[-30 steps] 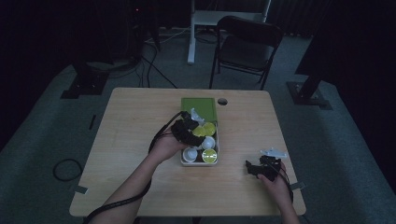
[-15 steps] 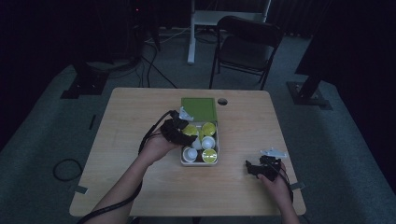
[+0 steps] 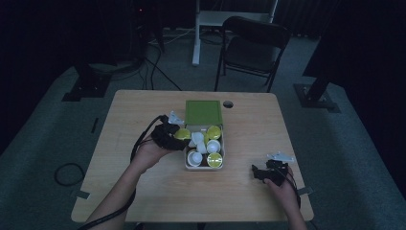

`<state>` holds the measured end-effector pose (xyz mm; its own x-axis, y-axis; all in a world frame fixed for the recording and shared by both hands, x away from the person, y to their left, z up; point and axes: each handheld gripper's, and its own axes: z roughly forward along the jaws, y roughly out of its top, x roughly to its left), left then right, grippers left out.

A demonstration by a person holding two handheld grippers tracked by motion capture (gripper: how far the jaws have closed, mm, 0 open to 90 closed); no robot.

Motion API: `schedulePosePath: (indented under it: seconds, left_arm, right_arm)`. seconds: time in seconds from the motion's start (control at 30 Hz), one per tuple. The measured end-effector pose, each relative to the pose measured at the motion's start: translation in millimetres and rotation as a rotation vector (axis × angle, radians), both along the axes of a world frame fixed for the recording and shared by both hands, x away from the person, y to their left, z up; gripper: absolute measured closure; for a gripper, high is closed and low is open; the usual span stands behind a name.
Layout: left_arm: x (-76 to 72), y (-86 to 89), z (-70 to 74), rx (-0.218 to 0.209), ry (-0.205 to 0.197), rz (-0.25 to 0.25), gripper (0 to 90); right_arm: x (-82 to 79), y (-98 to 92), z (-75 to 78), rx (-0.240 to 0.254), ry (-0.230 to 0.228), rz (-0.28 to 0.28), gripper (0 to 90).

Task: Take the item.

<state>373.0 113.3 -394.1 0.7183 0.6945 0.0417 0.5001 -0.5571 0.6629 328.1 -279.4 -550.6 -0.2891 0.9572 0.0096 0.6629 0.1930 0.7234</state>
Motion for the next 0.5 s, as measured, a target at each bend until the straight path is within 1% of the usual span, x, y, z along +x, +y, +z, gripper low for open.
schedulePosePath:
  seconds: [0.23, 0.37, 0.5]
  left_arm:
    - [-4.5, 12.5, -4.7, -0.002, -0.010, 0.025, 38.7]
    - [-7.2, 22.1, -8.1, -0.003, -0.002, 0.033, 38.7]
    - [-9.3, 31.7, -14.1, -0.016, 0.003, 0.058, 38.7]
  right_arm:
    - [0.0, 0.0, 0.0, 0.000, 0.000, 0.000, 11.2]
    - [0.0, 0.0, 0.0, 0.000, 0.000, 0.000, 11.1]
    - [0.0, -0.1, 0.1, -0.001, 0.001, 0.000, 11.2]
